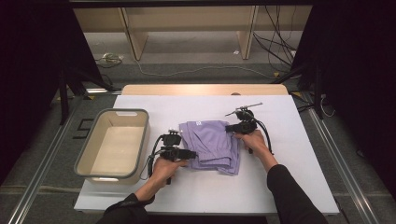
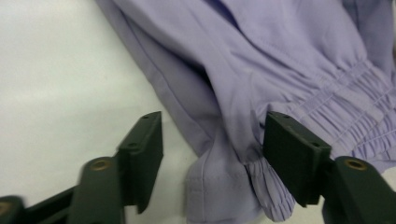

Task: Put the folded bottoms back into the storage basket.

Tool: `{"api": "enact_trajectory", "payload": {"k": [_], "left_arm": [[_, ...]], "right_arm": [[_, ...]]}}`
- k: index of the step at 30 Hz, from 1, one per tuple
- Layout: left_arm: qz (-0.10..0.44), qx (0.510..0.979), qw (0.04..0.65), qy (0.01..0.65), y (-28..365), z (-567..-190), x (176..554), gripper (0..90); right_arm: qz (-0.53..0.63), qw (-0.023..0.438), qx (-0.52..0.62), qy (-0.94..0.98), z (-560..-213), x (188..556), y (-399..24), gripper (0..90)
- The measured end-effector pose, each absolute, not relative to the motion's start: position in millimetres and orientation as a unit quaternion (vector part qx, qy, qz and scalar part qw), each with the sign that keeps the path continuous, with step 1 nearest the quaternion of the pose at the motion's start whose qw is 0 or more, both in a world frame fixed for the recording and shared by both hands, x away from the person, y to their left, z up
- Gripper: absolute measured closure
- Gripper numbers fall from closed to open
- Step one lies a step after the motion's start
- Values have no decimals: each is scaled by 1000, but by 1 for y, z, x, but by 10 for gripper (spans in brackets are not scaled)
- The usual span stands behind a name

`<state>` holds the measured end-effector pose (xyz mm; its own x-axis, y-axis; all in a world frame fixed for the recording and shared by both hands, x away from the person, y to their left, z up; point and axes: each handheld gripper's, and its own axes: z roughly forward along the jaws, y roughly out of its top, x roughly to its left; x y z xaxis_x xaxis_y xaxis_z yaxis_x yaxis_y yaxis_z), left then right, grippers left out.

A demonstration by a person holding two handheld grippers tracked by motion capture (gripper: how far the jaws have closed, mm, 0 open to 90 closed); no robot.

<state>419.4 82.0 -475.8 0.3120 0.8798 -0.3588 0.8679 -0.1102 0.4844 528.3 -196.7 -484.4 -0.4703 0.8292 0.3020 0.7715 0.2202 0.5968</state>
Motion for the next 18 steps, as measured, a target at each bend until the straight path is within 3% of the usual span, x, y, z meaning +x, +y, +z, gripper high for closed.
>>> {"api": "enact_trajectory", "payload": {"k": [4, 12, 15, 18], "left_arm": [[12, 750, 316, 581, 77, -477, 420, 387], [24, 744, 322, 584, 73, -482, 422, 791], [15, 739, 329, 588, 75, -483, 423, 863], [5, 733, 341, 588, 78, -484, 423, 873]], "right_arm": [[355, 39, 514, 780, -484, 528, -197, 858], [354, 39, 515, 779, -484, 528, -196, 860], [353, 39, 516, 779, -483, 528, -195, 862], [354, 37, 518, 778, -481, 527, -196, 864]]}}
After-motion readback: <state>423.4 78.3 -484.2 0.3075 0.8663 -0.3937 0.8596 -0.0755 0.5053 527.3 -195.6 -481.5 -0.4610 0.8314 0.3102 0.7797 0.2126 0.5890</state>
